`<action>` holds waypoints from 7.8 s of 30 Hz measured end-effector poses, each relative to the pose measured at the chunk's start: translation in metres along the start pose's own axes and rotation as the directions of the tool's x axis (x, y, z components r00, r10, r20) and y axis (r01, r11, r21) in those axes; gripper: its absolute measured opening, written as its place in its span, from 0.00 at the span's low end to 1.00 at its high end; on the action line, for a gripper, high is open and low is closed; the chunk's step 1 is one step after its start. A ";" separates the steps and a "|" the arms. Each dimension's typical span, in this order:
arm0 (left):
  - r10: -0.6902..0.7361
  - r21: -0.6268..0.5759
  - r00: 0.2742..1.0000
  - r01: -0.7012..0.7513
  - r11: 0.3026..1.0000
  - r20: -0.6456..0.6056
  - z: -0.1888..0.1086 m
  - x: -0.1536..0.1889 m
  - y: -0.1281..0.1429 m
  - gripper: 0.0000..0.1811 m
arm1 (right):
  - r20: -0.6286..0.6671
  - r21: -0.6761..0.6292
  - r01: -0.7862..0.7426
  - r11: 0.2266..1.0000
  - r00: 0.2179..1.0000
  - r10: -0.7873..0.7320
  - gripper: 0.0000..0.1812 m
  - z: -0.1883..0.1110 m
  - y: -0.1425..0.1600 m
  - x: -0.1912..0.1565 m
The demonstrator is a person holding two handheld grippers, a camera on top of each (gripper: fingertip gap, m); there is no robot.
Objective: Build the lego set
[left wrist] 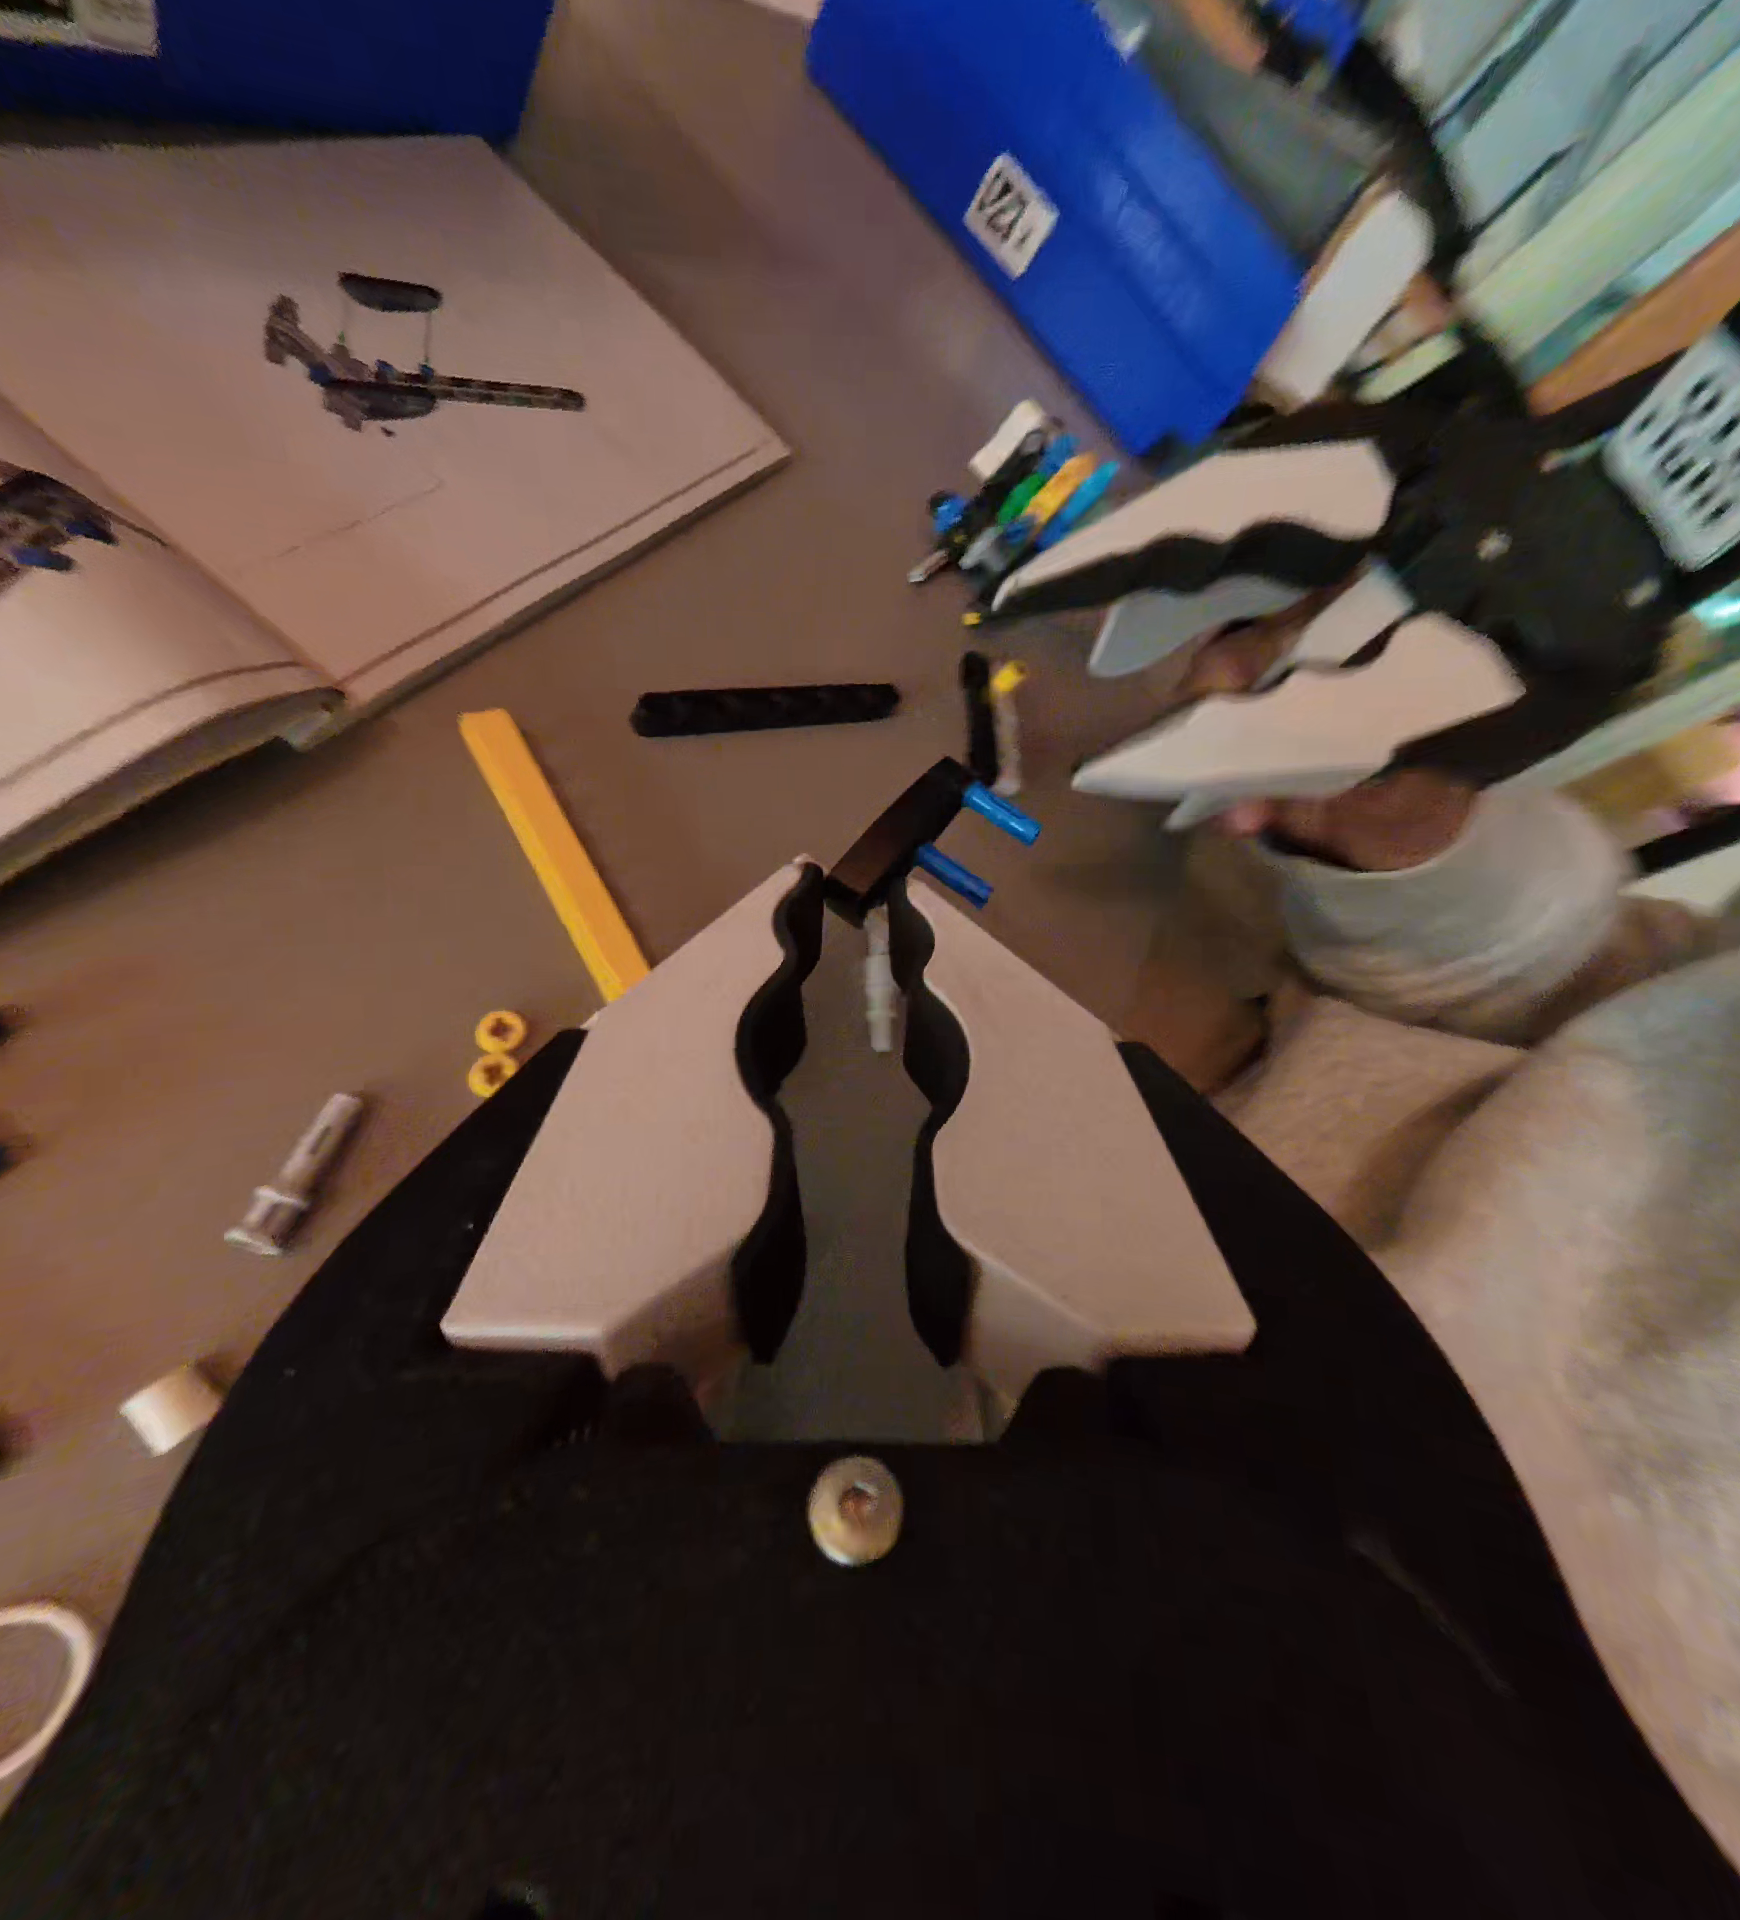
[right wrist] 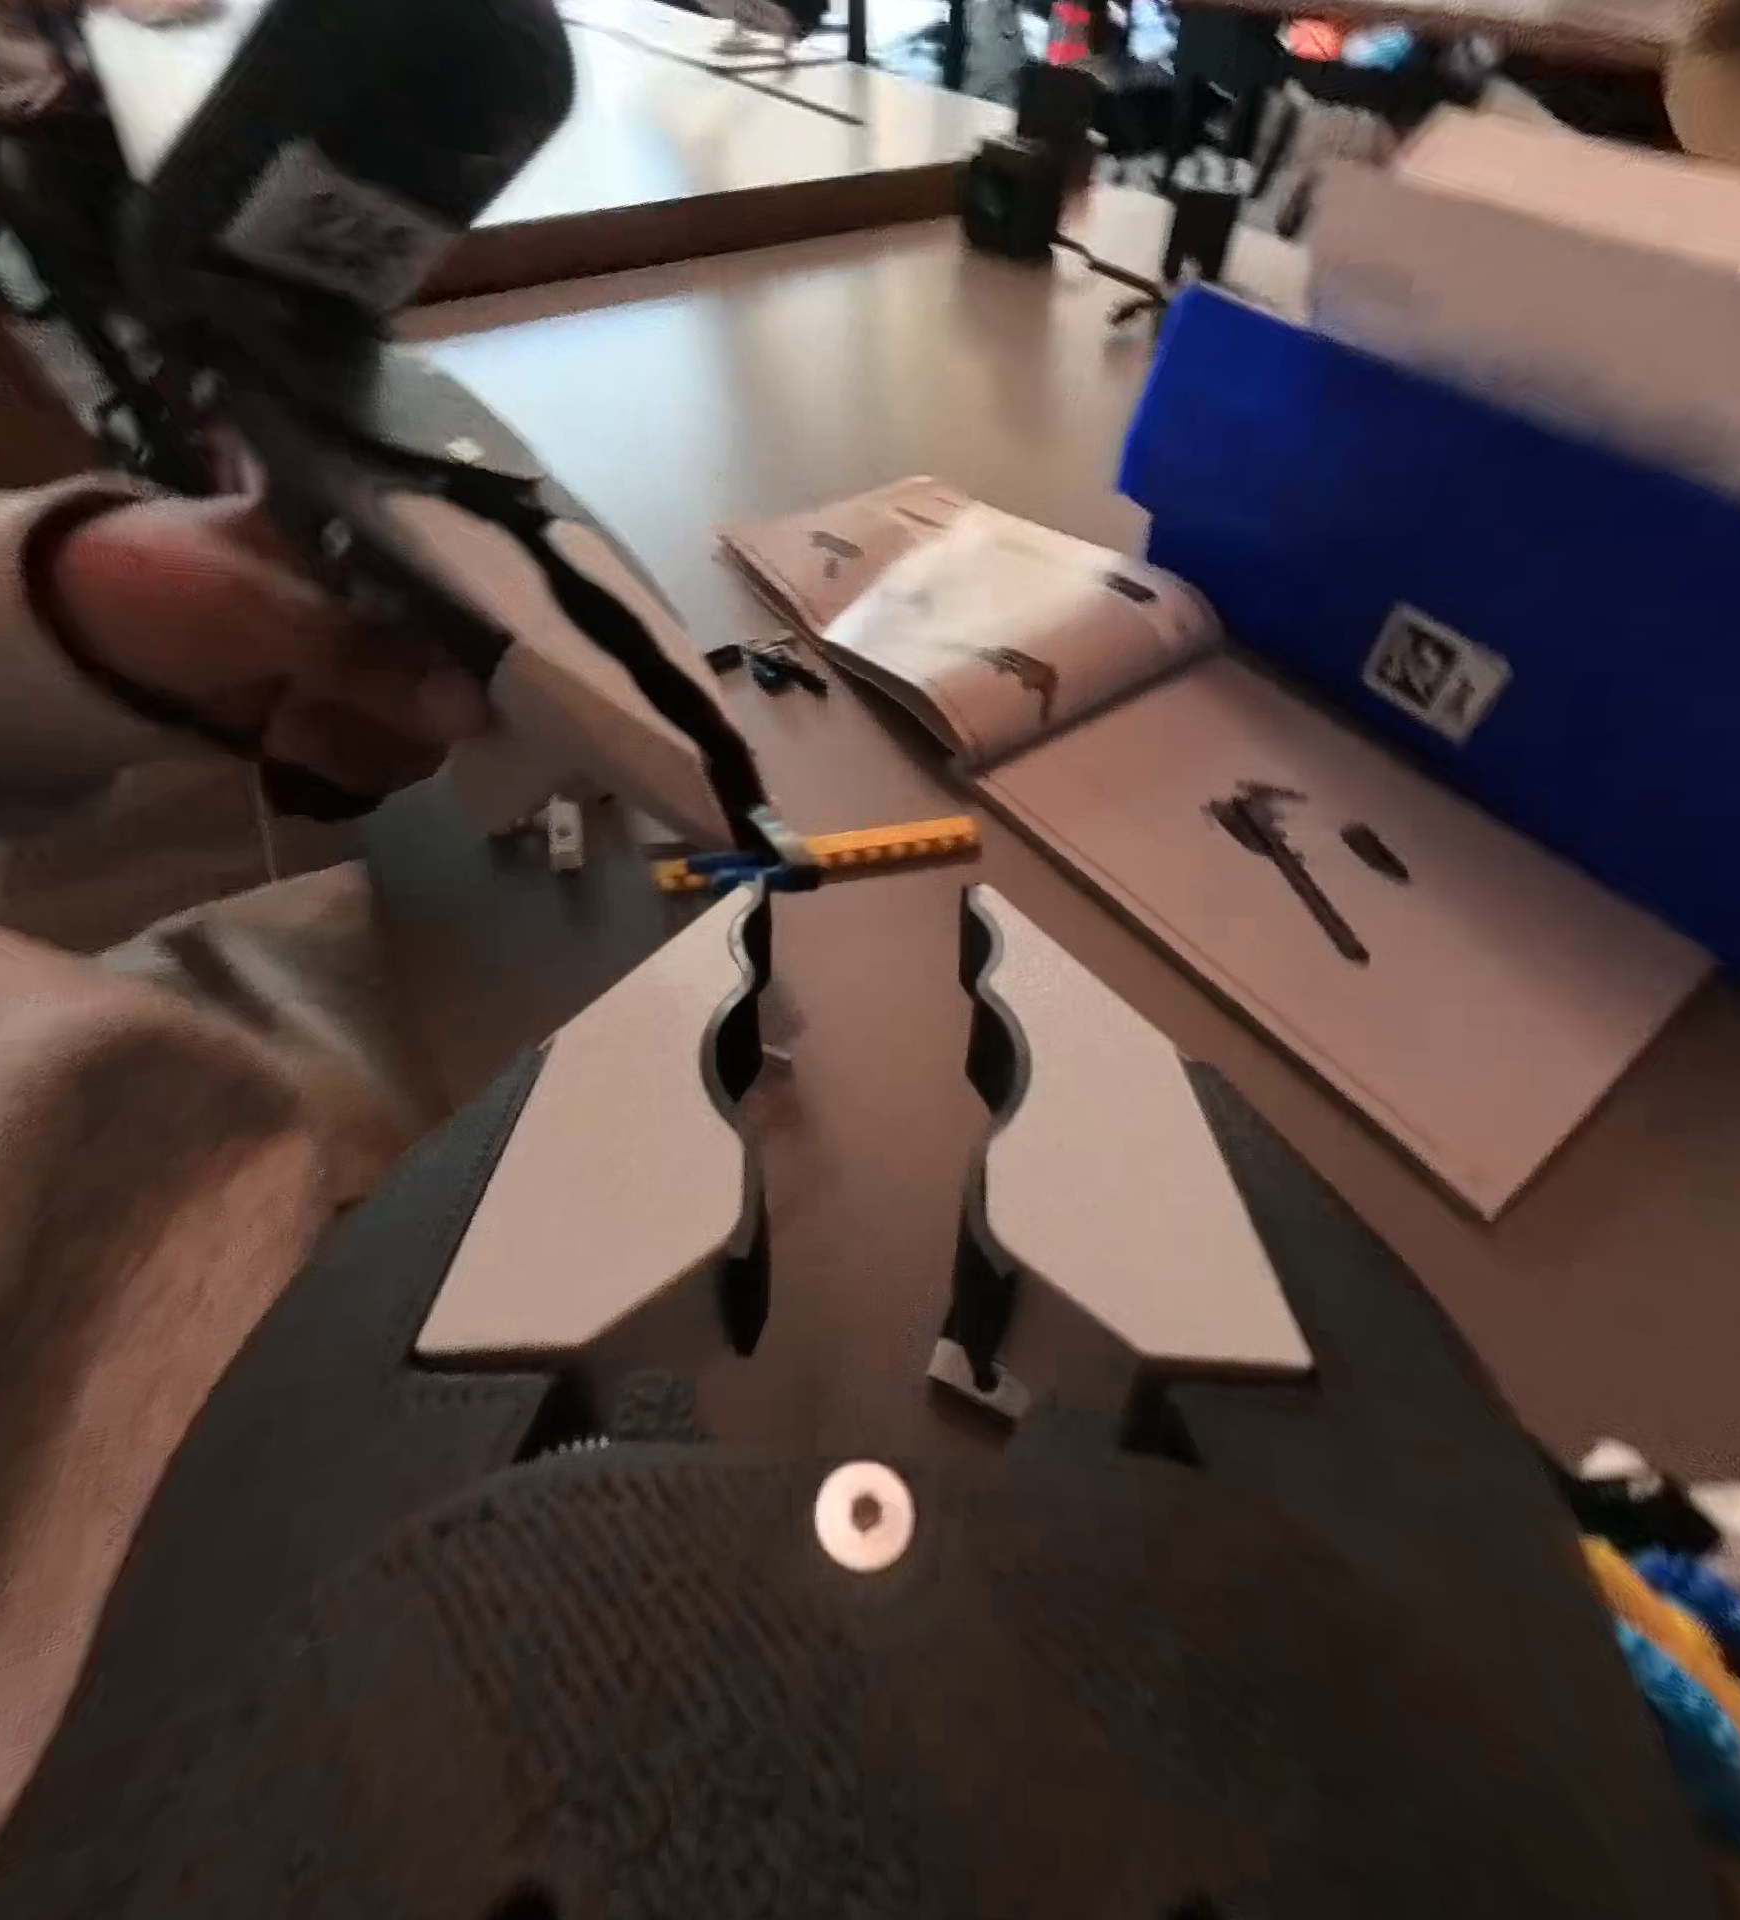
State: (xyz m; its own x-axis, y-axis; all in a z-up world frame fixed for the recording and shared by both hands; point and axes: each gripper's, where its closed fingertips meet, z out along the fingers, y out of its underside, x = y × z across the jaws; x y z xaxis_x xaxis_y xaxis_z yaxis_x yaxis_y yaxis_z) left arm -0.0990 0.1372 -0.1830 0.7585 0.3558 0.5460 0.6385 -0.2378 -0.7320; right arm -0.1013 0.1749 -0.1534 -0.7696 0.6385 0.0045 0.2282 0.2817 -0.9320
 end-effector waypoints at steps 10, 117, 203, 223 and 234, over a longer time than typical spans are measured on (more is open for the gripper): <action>-0.120 -0.138 0.983 0.100 0.985 -0.143 -0.011 0.015 0.018 0.05 | 0.007 -0.075 0.482 0.873 0.876 -0.483 0.18 0.008 0.011 -0.039; -0.211 0.344 0.874 0.380 0.859 -0.437 -0.040 0.011 -0.052 0.05 | 0.224 -0.024 -0.245 0.969 0.943 0.244 0.03 0.030 -0.039 -0.003; -0.115 0.053 0.900 0.151 0.987 -0.420 -0.030 0.029 -0.011 0.05 | 0.585 -0.221 -0.285 0.933 0.727 0.361 0.03 0.018 -0.003 -0.054; -0.110 0.118 0.899 0.176 0.977 -0.425 -0.031 0.031 -0.020 0.05 | 0.612 -0.194 -0.433 0.880 0.648 0.454 0.03 0.017 -0.018 -0.048; -0.085 0.183 0.916 0.168 0.969 -0.392 -0.029 0.032 -0.027 0.05 | 0.613 -0.182 -0.482 0.857 0.626 0.482 0.03 0.015 -0.023 -0.041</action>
State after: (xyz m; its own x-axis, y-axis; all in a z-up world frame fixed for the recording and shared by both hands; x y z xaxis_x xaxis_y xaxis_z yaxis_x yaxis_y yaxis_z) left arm -0.0877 0.1287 -0.1339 0.6920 -0.0082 0.7218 0.7218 -0.0058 -0.6921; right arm -0.0838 0.1314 -0.1377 -0.7373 0.0962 -0.6687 0.6750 0.0638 -0.7350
